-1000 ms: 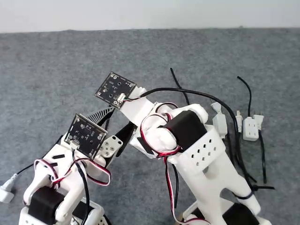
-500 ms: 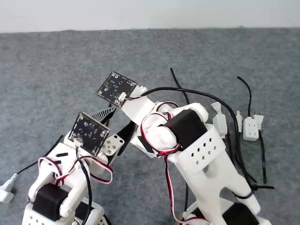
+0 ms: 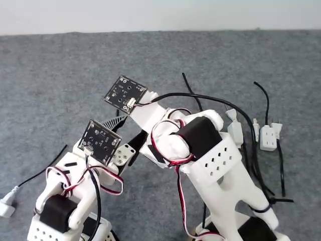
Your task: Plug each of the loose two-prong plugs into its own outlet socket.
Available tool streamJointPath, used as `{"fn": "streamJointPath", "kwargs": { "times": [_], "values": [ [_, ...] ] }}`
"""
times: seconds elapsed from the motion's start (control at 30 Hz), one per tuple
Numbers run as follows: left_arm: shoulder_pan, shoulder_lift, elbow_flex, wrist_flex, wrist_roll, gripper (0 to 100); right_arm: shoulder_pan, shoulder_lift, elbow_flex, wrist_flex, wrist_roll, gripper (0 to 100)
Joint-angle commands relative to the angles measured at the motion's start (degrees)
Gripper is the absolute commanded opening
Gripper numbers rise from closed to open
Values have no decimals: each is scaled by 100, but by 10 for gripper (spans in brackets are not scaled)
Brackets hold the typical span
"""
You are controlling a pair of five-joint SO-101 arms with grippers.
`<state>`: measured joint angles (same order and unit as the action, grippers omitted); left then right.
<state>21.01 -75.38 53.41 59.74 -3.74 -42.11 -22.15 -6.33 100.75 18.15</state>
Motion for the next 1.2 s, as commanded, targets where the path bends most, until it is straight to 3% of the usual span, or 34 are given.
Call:
{"fn": "streamJointPath", "kwargs": {
  "times": [0.0, 0.67, 0.8, 1.03, 1.17],
  "values": [
    [9, 18, 224, -211, 0, 188, 92, -277, -484, 242, 18, 8],
    [290, 18, 804, -730, 0, 188, 92, -576, -686, 242, -79, 7],
    [-273, 18, 787, -914, 35, 188, 92, -549, -571, 233, -88, 7],
    [-1925, 70, 708, -1521, 387, 188, 66, -207, -510, 198, -141, 7],
    [-2593, 79, 321, -1257, 396, 188, 66, 637, -519, -57, -545, 7]
  ]
}}
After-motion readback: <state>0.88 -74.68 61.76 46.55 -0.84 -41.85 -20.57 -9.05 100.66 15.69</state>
